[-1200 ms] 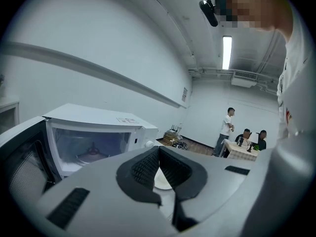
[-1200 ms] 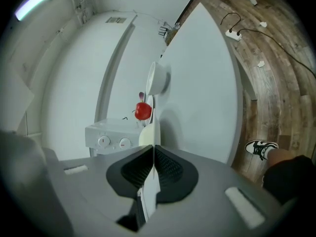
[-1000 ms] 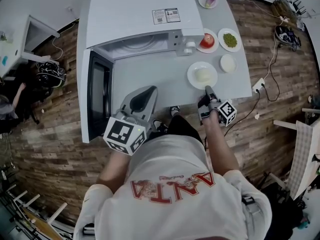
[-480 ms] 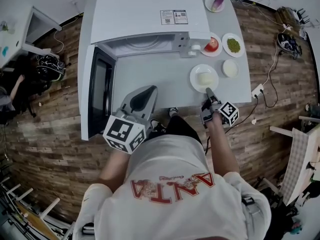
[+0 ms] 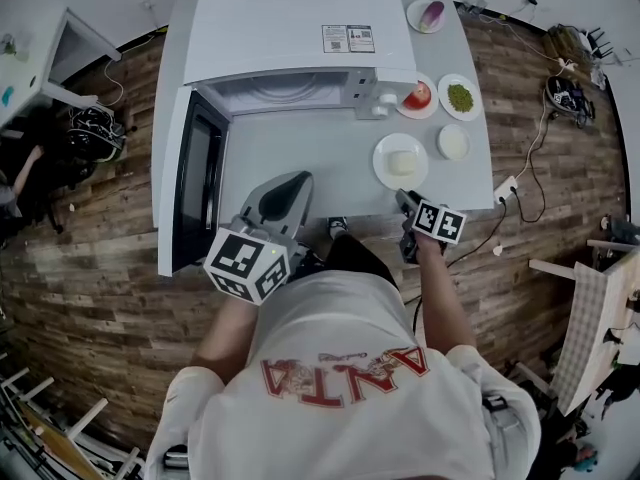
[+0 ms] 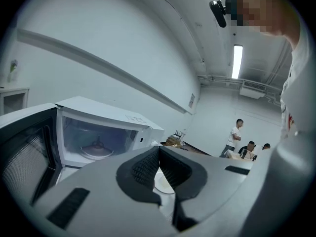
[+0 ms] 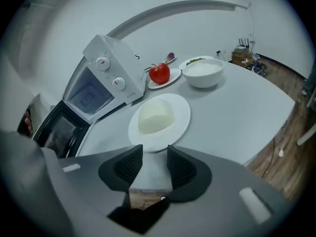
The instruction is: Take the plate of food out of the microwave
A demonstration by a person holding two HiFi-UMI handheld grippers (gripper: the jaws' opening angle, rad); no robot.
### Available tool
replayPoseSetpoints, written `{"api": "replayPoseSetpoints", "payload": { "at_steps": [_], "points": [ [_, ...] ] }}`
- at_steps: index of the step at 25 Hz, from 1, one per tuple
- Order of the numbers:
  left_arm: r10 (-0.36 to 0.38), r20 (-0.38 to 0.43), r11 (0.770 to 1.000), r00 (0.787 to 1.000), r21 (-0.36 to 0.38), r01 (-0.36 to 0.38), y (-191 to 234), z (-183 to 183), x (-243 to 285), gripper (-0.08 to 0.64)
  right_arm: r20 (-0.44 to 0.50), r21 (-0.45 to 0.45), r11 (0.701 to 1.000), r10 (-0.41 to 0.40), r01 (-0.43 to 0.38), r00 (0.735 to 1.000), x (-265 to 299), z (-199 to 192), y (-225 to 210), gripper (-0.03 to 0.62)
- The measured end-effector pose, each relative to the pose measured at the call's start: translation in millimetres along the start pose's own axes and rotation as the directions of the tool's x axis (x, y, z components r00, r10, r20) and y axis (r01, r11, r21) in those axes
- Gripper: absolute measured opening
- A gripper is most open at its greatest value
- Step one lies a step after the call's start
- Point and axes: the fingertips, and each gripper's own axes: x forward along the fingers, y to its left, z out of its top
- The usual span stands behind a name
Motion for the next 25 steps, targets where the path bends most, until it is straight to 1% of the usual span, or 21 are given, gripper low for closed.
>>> {"api": "replayPoseSetpoints", "payload": {
  "at_steps": [1,2,4,5,8,10,13,16,18,20,22,25],
  "points": [
    [0.003,0.006,1.000,1.000,-0.002,-0.003,0.6,1.0,-1.3,0.009,-0.004,-0.012,1.000,-0.006,0.006,1.000,-1.9,0.2,0.7,0.145],
    [0.008,0.015,1.000,1.000,-0.003,-0.008,1.4,2.6,-2.7,0.009,-0.002,-0.026,1.000,-0.008,0.008,1.000,-4.5,2.0,3.0,0.120],
    [0.021,0.039,1.000,0.999,-0.004,-0.021,3.4,7.2,-6.9,0.009,0.033,-0.052,0.999,0.014,-0.012,0.999,-12.1,12.5,14.3,0.025],
    [0.029,0.052,1.000,0.998,-0.005,-0.029,4.9,9.9,-9.7,0.009,0.060,-0.066,0.997,0.037,-0.033,0.997,-16.6,20.1,23.7,0.003],
    [0.058,0.090,0.998,0.994,-0.004,-0.057,10.4,18.3,-20.7,0.009,0.136,-0.143,0.984,0.125,-0.105,0.983,-30.9,46.5,61.9,0.002],
    [0.078,0.115,0.997,0.990,0.002,-0.078,13.8,24.1,-30.7,0.009,0.185,-0.214,0.965,0.194,-0.153,0.964,-42.4,66.1,93.3,0.002],
    [0.113,0.147,0.993,0.983,0.030,-0.118,18.5,32.6,-47.2,0.009,0.252,-0.313,0.926,0.296,-0.212,0.921,-64.9,94.1,142.6,0.002],
    [0.157,0.171,0.982,0.973,0.077,-0.172,25.6,41.2,-65.6,0.009,0.301,-0.409,0.876,0.393,-0.255,0.869,-90.3,116.3,192.5,0.002],
    [0.185,0.185,0.973,0.965,0.103,-0.206,31.3,47.9,-79.1,0.009,0.323,-0.455,0.844,0.455,-0.285,0.830,-108.1,126.7,224.0,0.002],
    [0.210,0.202,0.964,0.957,0.119,-0.236,35.8,55.6,-92.8,0.009,0.339,-0.490,0.810,0.517,-0.321,0.786,-128.5,134.4,254.6,0.002],
    [0.229,0.217,0.956,0.949,0.130,-0.261,39.1,62.7,-105.0,0.009,0.345,-0.537,0.771,0.572,-0.343,0.744,-149.4,138.8,282.9,0.002],
    [0.242,0.237,0.950,0.941,0.138,-0.280,41.5,70.6,-116.7,0.009,0.335,-0.610,0.711,0.633,-0.351,0.698,-173.5,141.6,314.9,0.002]
  ]
}}
